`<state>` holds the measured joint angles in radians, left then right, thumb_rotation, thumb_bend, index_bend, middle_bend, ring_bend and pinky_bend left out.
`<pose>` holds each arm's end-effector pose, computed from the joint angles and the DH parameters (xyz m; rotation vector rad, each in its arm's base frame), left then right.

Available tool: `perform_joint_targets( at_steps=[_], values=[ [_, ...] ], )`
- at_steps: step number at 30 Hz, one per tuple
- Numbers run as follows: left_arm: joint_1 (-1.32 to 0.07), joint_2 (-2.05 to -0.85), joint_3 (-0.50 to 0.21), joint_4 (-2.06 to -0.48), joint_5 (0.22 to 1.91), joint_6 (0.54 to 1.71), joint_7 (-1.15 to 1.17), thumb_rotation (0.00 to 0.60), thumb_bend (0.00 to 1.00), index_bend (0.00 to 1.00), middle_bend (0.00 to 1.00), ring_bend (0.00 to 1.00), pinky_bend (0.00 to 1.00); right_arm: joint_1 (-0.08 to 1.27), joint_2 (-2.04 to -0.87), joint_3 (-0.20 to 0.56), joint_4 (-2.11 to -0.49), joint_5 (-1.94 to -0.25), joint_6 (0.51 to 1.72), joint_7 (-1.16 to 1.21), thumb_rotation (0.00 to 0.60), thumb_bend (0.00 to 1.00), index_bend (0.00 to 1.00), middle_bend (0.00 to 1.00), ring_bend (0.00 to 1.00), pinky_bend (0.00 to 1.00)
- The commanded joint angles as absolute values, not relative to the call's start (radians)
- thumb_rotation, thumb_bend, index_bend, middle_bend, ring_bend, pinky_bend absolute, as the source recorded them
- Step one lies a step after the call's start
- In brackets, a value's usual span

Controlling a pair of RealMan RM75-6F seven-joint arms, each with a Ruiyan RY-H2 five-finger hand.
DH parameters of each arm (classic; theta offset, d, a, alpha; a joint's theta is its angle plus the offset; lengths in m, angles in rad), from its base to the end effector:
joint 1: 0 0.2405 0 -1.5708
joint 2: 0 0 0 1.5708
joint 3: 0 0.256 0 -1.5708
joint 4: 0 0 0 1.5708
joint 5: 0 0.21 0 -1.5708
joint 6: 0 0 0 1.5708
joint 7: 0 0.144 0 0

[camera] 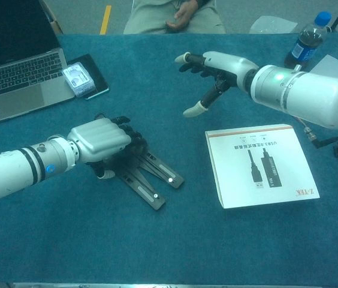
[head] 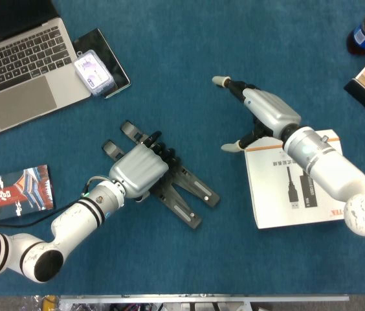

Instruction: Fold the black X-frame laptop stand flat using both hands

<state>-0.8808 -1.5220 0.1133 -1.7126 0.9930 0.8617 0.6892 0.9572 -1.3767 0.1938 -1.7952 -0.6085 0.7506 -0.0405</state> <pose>-0.1397 0.2572 -0.0634 -2.3906 -0.7346 -0.5340 -0.0874 -0.3286 -0.0111 1.7767 -1.7643 0.9408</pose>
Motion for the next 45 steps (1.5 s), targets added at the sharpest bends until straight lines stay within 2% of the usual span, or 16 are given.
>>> perform_joint_targets(
  at_steps=[1, 6, 14, 22, 45],
  values=[
    [-0.88, -1.522, 0.113, -1.712, 0.993, 0.86, 0.686, 0.6, 0.31, 0.18, 0.45, 0.14, 0.0, 0.957, -1.377, 0.194, -1.794, -0.608, 0.751, -0.04, 0.6, 0.0, 0.0, 0.09, 0.0, 0.0],
    [-0.879, -1.52, 0.11, -1.714, 0.994, 0.858, 0.677, 0.6, 0.36, 0.18, 0.46, 0.16, 0.0, 0.959, -1.38, 0.195, -1.793, -0.606, 0.751, -0.04, 0.6, 0.0, 0.0, 0.09, 0.0, 0.0],
    [-0.875, -1.519, 0.109, -1.709, 1.003, 0.858, 0.668, 0.6, 0.38, 0.19, 0.49, 0.19, 0.0, 0.959, -1.379, 0.196, -1.795, -0.601, 0.754, -0.04, 0.6, 0.0, 0.0, 0.09, 0.0, 0.0],
    [-0.877, -1.524, 0.116, -1.709, 1.004, 0.854, 0.682, 0.6, 0.38, 0.19, 0.42, 0.17, 0.0, 0.957, -1.376, 0.198, -1.799, -0.603, 0.755, -0.037, 0.6, 0.0, 0.0, 0.09, 0.0, 0.0],
    [-0.872, -1.528, 0.09, -1.712, 1.022, 0.849, 0.627, 0.6, 0.44, 0.2, 0.52, 0.2, 0.0, 0.954, -1.37, 0.2, -1.794, -0.6, 0.751, -0.029, 0.6, 0.0, 0.0, 0.09, 0.0, 0.0]
  ],
)
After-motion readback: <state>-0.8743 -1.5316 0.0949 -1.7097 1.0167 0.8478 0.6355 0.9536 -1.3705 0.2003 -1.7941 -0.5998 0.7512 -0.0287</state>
